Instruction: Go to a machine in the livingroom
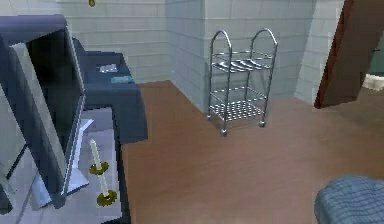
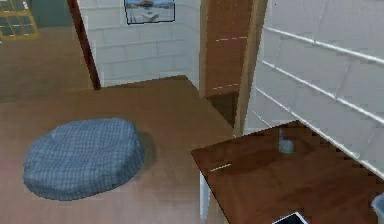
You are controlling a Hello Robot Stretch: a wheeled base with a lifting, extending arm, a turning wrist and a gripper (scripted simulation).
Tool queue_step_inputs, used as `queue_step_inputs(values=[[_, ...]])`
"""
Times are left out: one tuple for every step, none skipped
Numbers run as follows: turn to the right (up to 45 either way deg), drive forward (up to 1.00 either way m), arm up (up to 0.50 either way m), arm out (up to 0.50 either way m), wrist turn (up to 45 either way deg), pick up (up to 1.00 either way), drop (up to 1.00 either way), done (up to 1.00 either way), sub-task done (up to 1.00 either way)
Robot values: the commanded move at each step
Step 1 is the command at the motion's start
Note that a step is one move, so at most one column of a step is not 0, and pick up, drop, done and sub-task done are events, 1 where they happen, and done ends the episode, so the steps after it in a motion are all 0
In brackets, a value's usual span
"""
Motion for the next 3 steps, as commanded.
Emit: queue_step_inputs(values=[[0.0,0.80,0.00,0.00,0.0,0.00,0.00,0.00,0.00],[-9.0,0.00,0.00,0.00,0.0,0.00,0.00,0.00,0.00],[0.0,1.00,0.00,0.00,0.0,0.00,0.00,0.00,0.00]])
